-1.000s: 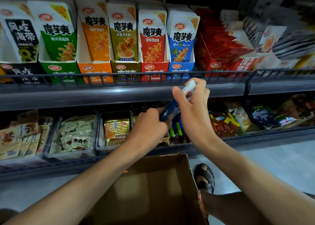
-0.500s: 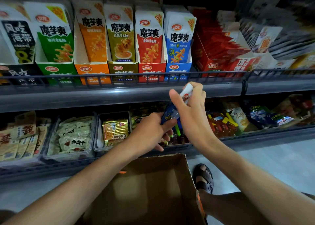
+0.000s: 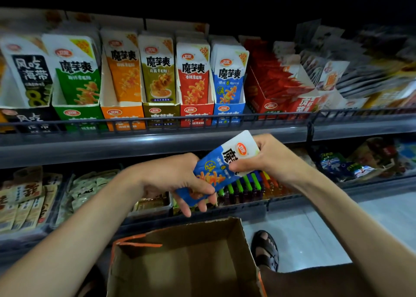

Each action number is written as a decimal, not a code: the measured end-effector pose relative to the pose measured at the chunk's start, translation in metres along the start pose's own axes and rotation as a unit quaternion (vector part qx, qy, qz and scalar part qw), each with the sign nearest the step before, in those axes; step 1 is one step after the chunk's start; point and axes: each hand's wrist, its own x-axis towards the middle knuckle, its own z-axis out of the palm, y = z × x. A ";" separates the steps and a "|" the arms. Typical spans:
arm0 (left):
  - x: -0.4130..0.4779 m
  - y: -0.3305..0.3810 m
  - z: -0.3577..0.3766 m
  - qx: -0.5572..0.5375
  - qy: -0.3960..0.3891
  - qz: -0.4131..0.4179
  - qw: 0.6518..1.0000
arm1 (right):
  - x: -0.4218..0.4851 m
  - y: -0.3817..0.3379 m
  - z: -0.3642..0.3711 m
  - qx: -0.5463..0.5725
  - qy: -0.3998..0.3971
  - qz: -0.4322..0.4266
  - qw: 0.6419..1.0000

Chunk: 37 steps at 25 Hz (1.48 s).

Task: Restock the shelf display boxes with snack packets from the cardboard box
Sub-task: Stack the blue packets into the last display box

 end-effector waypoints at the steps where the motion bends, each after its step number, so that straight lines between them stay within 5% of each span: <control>1: 0.000 0.002 -0.002 0.002 -0.002 0.000 1.000 | 0.001 0.002 0.002 0.000 0.008 0.001 1.000; 6: 0.003 0.020 -0.006 -0.077 0.048 0.037 0.995 | 0.006 -0.009 -0.010 0.016 0.096 -0.035 0.995; 10: 0.021 0.045 -0.008 -0.167 0.292 0.163 0.927 | 0.004 -0.036 -0.045 0.088 0.228 -0.068 0.967; 12: 0.034 0.052 -0.008 -0.040 0.477 0.199 0.855 | 0.007 -0.047 -0.059 0.094 0.310 -0.098 0.941; 14: 0.045 0.055 -0.006 0.188 0.580 0.195 0.768 | 0.013 -0.055 -0.066 0.034 0.373 -0.131 0.918; 16: 0.059 0.053 -0.005 0.351 0.593 0.192 0.698 | 0.020 -0.060 -0.068 -0.073 0.397 -0.164 0.900; 18: 0.072 0.050 -0.008 0.425 0.582 0.180 0.669 | 0.025 -0.061 -0.065 -0.171 0.395 -0.195 0.881; 23: 0.085 0.044 -0.016 0.436 0.582 0.155 0.669 | 0.037 -0.062 -0.058 -0.338 0.341 -0.228 0.847; 31: 0.082 0.046 -0.016 0.403 0.565 0.153 0.703 | 0.074 -0.112 -0.078 -0.536 0.274 -0.160 0.782; 37: 0.084 0.045 -0.017 0.395 0.564 0.151 0.710 | 0.097 -0.123 -0.059 -0.665 0.147 -0.109 0.724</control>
